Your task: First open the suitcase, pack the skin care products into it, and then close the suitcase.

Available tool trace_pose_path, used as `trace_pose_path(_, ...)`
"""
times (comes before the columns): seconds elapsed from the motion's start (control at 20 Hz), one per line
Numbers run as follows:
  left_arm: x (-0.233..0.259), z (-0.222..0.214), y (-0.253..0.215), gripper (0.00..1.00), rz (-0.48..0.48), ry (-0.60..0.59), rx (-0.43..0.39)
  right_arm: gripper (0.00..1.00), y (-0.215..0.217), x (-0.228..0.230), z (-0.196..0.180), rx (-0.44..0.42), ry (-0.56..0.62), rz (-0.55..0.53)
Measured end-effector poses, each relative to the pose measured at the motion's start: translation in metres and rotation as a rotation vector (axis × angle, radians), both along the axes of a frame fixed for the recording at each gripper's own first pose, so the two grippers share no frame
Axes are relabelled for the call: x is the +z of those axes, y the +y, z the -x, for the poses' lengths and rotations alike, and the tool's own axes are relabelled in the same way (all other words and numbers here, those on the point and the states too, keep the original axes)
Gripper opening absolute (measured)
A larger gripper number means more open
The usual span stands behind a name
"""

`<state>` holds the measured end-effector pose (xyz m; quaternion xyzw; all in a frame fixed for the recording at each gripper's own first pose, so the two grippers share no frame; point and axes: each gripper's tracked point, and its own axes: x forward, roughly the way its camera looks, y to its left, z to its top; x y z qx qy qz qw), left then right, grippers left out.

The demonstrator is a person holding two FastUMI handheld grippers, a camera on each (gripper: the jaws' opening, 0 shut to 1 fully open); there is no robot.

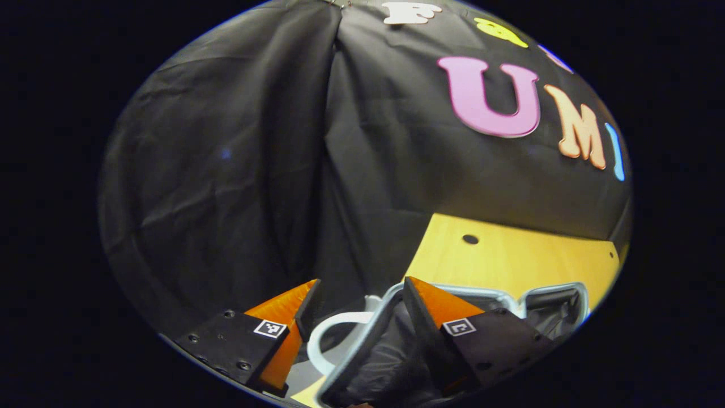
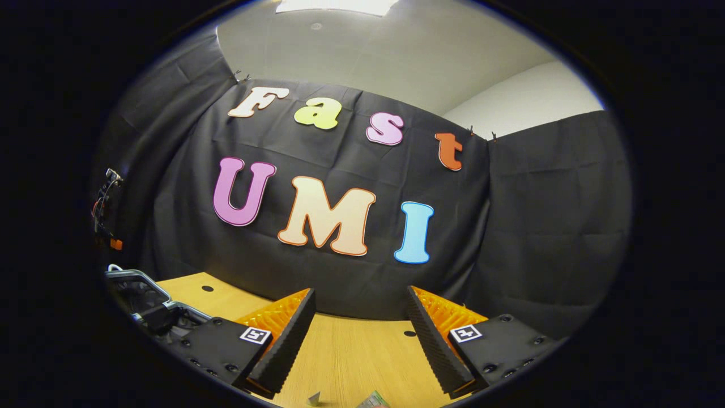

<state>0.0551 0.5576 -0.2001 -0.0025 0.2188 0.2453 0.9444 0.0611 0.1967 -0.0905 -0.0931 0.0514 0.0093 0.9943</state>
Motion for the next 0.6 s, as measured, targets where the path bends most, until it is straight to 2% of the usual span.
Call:
trace_pose_path(0.05, 0.02, -0.001, -0.015, 0.89, -0.012, -0.033, -0.013, 1.0, -0.007, 0.001, -0.001, 0.002, 0.001, -0.009)
trace_pose_path(0.2, 0.075, -0.002, -0.075, 0.88, -0.039, -0.129, -0.083, 0.98, -0.027, 0.001, -0.006, 0.004, 0.005, -0.053)
trace_pose_path(0.4, 0.109, -0.017, -0.152, 0.88, -0.089, -0.181, -0.195, 0.98, -0.064, -0.006, -0.01, -0.011, 0.022, -0.093)
trace_pose_path(0.5, 0.128, -0.026, -0.194, 0.92, -0.094, -0.211, -0.247, 0.98, -0.082, -0.008, -0.012, -0.015, 0.025, -0.115)
trace_pose_path(0.6, 0.137, -0.034, -0.234, 0.89, -0.088, -0.242, -0.306, 0.98, -0.097, -0.01, -0.013, -0.01, 0.03, -0.121)
